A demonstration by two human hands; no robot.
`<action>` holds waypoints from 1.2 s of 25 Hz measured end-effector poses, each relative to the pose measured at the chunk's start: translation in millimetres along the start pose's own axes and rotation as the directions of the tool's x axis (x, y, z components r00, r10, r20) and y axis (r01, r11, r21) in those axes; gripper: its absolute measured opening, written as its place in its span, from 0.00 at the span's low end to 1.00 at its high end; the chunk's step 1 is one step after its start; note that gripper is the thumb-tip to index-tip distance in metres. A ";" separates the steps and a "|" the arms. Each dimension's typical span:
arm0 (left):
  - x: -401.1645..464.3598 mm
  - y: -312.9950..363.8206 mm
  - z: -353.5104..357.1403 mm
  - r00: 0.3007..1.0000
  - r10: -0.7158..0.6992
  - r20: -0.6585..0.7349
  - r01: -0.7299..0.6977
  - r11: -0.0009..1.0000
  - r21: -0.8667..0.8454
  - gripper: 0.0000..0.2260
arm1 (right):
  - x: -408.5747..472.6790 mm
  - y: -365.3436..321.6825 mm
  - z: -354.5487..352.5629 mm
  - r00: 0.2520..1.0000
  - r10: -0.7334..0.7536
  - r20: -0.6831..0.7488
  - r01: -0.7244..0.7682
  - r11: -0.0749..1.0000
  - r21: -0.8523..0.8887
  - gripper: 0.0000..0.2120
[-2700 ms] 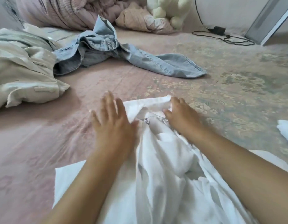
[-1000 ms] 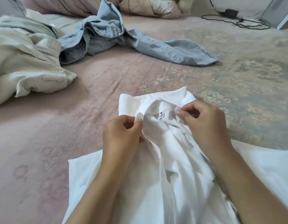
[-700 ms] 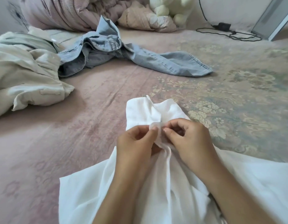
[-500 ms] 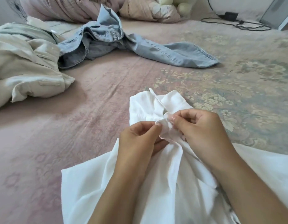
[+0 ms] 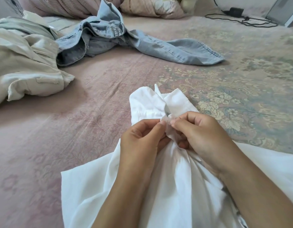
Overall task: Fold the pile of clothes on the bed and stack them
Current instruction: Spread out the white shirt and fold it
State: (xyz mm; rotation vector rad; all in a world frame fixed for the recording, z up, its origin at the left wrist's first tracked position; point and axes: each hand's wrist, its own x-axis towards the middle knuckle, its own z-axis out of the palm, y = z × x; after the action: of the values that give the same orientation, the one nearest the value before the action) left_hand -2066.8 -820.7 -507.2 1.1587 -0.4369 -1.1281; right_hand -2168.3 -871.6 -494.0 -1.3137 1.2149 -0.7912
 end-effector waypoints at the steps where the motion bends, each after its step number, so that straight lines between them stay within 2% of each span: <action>1: 1.1 0.1 -0.7 1.000 -0.011 -0.014 0.011 1.000 -0.010 0.05 | 0.8 -0.1 -0.5 1.000 -0.001 -0.006 0.001 1.000 0.008 0.11; 6: 3.0 0.4 -2.8 0.999 -0.047 -0.019 0.047 0.999 -0.027 0.06 | 3.0 1.1 -1.3 1.000 0.003 0.028 -0.003 1.000 0.008 0.06; 10: 3.1 0.0 -2.6 0.999 -0.049 0.006 0.049 0.999 -0.006 0.06 | 1.5 1.9 -0.3 1.000 -0.017 0.016 0.017 1.000 0.010 0.07; 15: 2.3 -4.0 -4.9 0.995 0.088 0.055 -0.096 0.980 0.174 0.09 | 1.6 4.0 0.2 0.999 -0.050 0.003 0.050 0.993 -0.110 0.19; 19: 1.7 -3.6 -4.8 0.988 0.144 0.057 -0.153 0.960 0.235 0.08 | 3.0 6.4 2.5 0.997 -0.071 0.010 0.071 0.985 -0.159 0.17; 22: 0.7 -1.3 -3.5 0.994 0.106 0.031 -0.110 0.978 0.179 0.13 | 3.8 7.6 2.1 0.999 -0.039 0.019 0.041 0.996 -0.085 0.16; 25: 2.1 -1.0 -6.1 0.998 0.057 0.018 -0.059 0.981 0.185 0.08 | 0.8 3.9 1.7 0.997 -0.016 0.076 0.017 1.000 -0.010 0.15; 30: 3.2 -0.1 -10.2 1.000 -0.010 0.017 0.006 0.978 0.210 0.06 | 2.5 8.2 3.4 0.994 -0.095 0.060 0.100 0.991 -0.094 0.17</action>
State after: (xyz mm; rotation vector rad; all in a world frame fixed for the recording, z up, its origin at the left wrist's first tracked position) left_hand -2057.6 -818.4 -512.1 1.3361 -0.5768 -1.1196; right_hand -2166.1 -871.7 -503.0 -1.4743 1.1642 -0.7676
